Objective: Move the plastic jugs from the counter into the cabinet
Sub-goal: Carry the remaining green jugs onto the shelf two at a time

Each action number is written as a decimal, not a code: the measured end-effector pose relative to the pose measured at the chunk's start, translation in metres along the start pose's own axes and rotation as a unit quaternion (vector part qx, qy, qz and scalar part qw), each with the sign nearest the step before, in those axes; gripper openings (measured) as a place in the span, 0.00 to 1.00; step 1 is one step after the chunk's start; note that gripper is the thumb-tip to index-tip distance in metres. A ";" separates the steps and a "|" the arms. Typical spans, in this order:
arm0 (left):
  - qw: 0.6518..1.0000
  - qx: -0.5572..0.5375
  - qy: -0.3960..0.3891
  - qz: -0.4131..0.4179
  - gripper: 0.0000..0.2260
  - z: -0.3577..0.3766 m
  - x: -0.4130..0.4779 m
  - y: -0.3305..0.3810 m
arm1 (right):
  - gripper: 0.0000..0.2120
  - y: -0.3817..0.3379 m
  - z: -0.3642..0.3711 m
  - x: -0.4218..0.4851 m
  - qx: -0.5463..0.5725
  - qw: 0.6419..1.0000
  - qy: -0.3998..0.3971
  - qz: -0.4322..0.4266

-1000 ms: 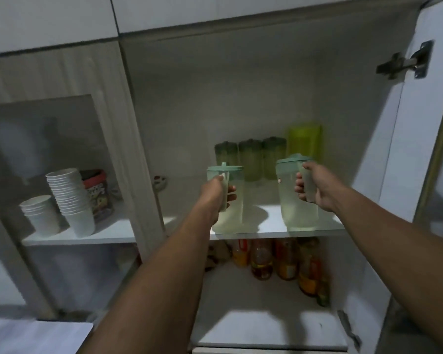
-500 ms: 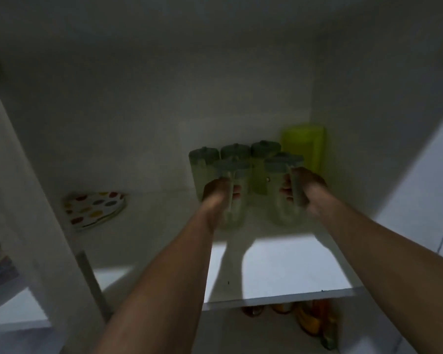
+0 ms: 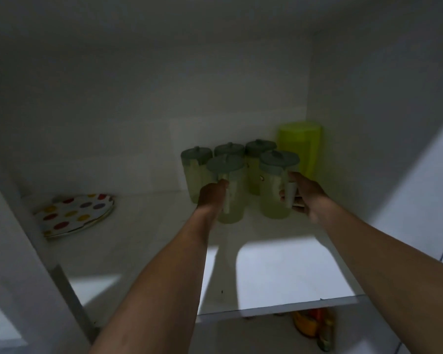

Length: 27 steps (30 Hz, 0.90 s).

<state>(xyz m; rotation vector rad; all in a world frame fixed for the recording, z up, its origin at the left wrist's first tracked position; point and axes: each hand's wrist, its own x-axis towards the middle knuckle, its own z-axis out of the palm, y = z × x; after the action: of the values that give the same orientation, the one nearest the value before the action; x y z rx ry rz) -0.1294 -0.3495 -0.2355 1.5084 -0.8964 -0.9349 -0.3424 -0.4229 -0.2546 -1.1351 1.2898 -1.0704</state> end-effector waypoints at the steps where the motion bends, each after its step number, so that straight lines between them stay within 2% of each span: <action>1: 0.999 0.029 0.016 0.000 0.15 0.000 -0.005 0.001 | 0.26 0.000 -0.001 -0.004 -0.012 1.000 0.011 0.002; 4: 0.997 0.073 0.033 0.015 0.20 -0.003 -0.031 0.000 | 0.29 -0.002 -0.007 -0.027 -0.048 0.998 0.039 -0.011; 7: 0.995 0.081 0.052 0.037 0.34 -0.008 -0.057 -0.007 | 0.30 -0.003 -0.018 -0.058 -0.062 0.996 0.051 -0.029; 8: 0.994 0.087 0.059 0.035 0.35 -0.011 -0.067 -0.008 | 0.30 -0.003 -0.023 -0.068 -0.067 0.996 0.050 -0.037; 11: 0.993 0.094 0.065 0.038 0.30 -0.014 -0.115 -0.004 | 0.26 -0.002 -0.040 -0.110 -0.090 0.994 0.035 -0.048; 16: 0.994 0.094 0.029 0.053 0.33 -0.012 -0.201 -0.004 | 0.18 0.005 -0.070 -0.191 -0.101 0.993 -0.010 -0.063; 18: 0.993 0.095 0.024 0.065 0.31 -0.009 -0.240 -0.002 | 0.16 0.008 -0.080 -0.223 -0.098 0.993 -0.024 -0.068; 22: 0.989 0.128 0.000 0.069 0.29 -0.011 -0.296 -0.001 | 0.16 0.009 -0.096 -0.279 -0.106 0.991 -0.048 -0.060; 27: 0.986 0.141 -0.011 0.091 0.29 -0.023 -0.356 0.016 | 0.17 -0.011 -0.109 -0.336 -0.104 0.988 -0.055 -0.096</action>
<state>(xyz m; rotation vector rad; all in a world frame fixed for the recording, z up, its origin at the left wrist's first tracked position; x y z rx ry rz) -0.2531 -0.0185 -0.1857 1.6237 -1.2002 -0.7136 -0.4560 -0.0947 -0.1911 -1.4791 1.2451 -1.0138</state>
